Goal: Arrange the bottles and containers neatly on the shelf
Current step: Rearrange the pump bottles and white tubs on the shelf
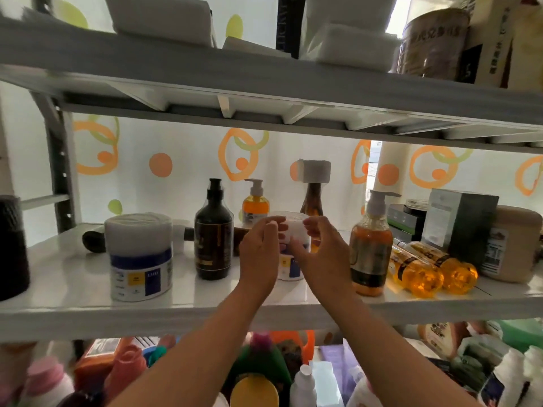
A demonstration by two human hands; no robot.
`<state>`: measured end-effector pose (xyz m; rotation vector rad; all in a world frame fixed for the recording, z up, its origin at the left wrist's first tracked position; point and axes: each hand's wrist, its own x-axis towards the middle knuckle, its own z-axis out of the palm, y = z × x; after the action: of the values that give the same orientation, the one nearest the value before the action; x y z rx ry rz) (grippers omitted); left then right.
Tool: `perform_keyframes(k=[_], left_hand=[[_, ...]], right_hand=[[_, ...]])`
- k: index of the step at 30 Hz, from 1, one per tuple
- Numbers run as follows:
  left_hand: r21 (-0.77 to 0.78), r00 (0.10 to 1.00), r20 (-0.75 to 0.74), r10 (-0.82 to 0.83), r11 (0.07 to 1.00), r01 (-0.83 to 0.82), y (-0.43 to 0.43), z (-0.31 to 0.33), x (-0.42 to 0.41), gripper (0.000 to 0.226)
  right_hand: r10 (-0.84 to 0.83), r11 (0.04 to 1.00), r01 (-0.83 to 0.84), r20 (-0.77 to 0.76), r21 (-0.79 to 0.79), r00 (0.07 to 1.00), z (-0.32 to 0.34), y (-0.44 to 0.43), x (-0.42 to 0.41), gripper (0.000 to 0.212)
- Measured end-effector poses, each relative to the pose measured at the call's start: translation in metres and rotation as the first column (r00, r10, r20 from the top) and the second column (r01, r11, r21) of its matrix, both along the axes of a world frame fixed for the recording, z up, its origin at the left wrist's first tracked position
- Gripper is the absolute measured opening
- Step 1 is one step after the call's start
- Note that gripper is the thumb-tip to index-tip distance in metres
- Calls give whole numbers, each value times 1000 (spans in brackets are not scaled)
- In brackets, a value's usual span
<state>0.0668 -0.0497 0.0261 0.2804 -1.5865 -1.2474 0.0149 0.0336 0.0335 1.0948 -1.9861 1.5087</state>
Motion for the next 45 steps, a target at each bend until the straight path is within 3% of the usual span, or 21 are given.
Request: perform_keyframes(k=[7,10,13,16,22,25,32,39,45], left_hand=[[158,997,68,-32,987,21,-23,12,-24,41],[270,997,40,-60,962,47,-38,24,-40,33],[191,997,80,24,981,-39,-56,31,-59,27],[114,988,83,128,984,-137,-70,31,-73,46],[151,977,103,189,967,-203,-97,31,-92,45],[143,968,155,199,965,-221,-105,30,-99,44],[155,989,90,113,980,-126,-109,21,-96,46],[92,960,240,145,981,-171,-114,21,-94,44],[99,964,195,182,974,-204,-113,21,-90,35]], right_hand=[[9,995,3,-120,99,993,40,-52,-17,40],[20,986,1,-128,166,992,55,-73,-33,42],[42,965,-11,-116,261,992,68,-94,-47,44],[59,937,-30,-73,347,996,77,-117,-62,48],[57,885,-53,6,462,998,100,-157,-90,54],[27,877,-24,2,481,1000,103,-172,-99,55],[4,866,-8,10,500,1000,98,-186,-110,52],[7,863,21,-52,505,999,85,-198,-117,40],[30,874,8,-70,487,997,81,-203,-117,33]])
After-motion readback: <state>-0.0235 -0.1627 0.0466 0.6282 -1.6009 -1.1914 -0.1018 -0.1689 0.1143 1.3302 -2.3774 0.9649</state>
